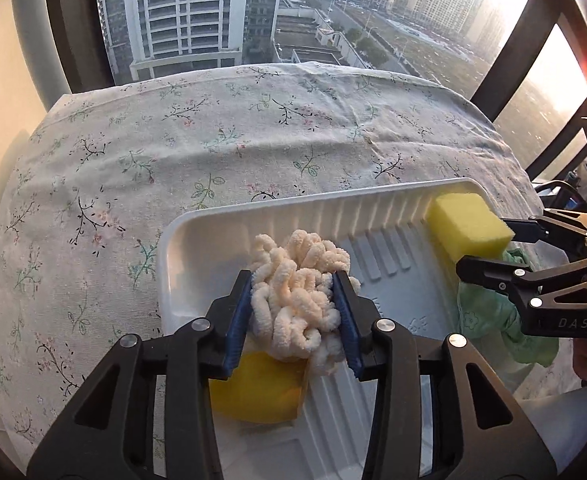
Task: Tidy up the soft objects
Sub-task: 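Carry the scrubber and yellow sponge to the white tray and release both, then move both grippers back toward the knit roll and gourd sponge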
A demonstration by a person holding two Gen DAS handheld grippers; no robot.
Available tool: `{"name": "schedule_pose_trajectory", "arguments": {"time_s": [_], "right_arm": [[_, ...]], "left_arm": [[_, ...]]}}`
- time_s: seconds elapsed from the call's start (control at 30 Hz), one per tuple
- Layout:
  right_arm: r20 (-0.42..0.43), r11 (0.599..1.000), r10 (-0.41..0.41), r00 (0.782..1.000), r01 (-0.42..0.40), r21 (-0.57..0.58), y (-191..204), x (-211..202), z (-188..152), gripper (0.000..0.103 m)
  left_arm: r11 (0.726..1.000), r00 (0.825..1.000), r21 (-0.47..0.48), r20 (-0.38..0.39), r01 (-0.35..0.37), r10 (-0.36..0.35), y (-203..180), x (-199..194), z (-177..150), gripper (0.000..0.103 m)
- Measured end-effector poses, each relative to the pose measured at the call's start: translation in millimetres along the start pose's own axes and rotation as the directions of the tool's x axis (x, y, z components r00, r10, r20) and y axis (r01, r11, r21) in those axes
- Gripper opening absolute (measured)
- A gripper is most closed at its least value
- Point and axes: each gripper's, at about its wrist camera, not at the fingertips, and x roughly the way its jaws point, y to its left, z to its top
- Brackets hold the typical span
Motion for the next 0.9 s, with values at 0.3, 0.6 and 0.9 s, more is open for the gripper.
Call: {"name": "schedule_pose_trajectory", "arguments": {"time_s": [0.3, 0.6, 0.9], "right_arm": [[0.072, 0.987, 0.093, 0.993, -0.102, 0.126, -28.9, -41.6, -22.7, 0.079], [0.106, 0.976, 0.012, 0.994, -0.034, 0.214, -69.5, -76.1, -83.8, 0.079], [0.109, 0.976, -0.057, 0.992, 0.033, 0.215, -78.4, -104.9, -169.9, 0.079]], "left_arm": [[1.0, 0.988, -0.003, 0.153, 0.015, -0.015, -6.9, -62.0, -2.3, 0.063], [0.988, 0.959, -0.056, 0.24, -0.142, 0.151, 32.0, -111.4, -49.5, 0.063], [0.979, 0.947, -0.105, 0.254, -0.177, 0.198, 74.7, -152.0, -146.3, 0.063]]}}
